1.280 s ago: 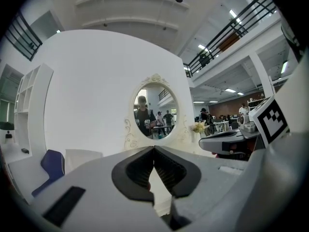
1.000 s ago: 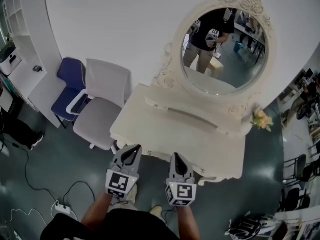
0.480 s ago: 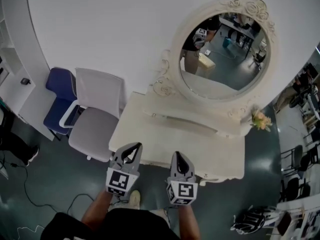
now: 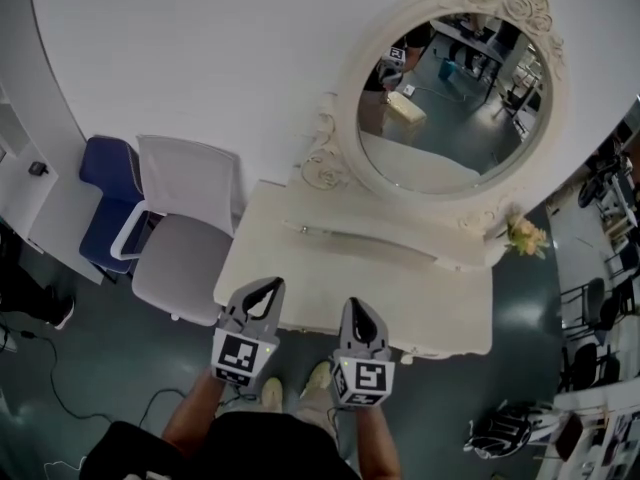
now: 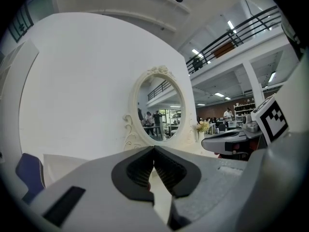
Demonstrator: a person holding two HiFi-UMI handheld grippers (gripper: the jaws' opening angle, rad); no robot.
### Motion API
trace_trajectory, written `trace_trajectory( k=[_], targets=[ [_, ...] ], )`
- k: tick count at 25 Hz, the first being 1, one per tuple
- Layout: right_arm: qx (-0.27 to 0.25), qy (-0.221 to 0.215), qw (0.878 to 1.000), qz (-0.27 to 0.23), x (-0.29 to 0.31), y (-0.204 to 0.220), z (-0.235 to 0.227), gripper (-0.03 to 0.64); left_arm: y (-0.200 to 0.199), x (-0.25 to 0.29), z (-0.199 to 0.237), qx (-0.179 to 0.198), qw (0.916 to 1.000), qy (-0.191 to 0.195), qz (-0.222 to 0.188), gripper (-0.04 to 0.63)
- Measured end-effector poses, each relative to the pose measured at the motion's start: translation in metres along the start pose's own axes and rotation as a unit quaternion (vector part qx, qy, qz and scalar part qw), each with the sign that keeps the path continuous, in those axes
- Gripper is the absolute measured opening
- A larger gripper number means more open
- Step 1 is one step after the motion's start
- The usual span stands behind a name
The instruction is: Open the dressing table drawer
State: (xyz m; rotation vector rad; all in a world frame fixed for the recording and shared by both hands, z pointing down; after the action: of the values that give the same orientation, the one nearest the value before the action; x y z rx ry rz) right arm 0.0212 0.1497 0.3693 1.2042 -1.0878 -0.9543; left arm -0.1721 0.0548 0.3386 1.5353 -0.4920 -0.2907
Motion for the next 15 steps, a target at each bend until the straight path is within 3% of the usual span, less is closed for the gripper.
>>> trace_trajectory(
  k=[15],
  targets=[
    [-0.006,-0.062,0.997,0.037,0.118,0.024,-0.034,-0.002,0.027,0.098,0.041,-0.039,0.9971,-0.051,0.039,0.003]
  ],
)
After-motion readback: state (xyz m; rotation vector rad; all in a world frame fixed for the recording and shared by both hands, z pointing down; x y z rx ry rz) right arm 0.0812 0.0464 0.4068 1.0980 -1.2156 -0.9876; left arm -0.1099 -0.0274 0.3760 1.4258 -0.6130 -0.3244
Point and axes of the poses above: the fingertips, and each gripper's own axes: x forward along the fingers, z to its left, y out of its underside, the point moved 9 cm from there along -x, backward along the fingers, and after that the axes turned 10 degrees about y, right-handed, at the moved point
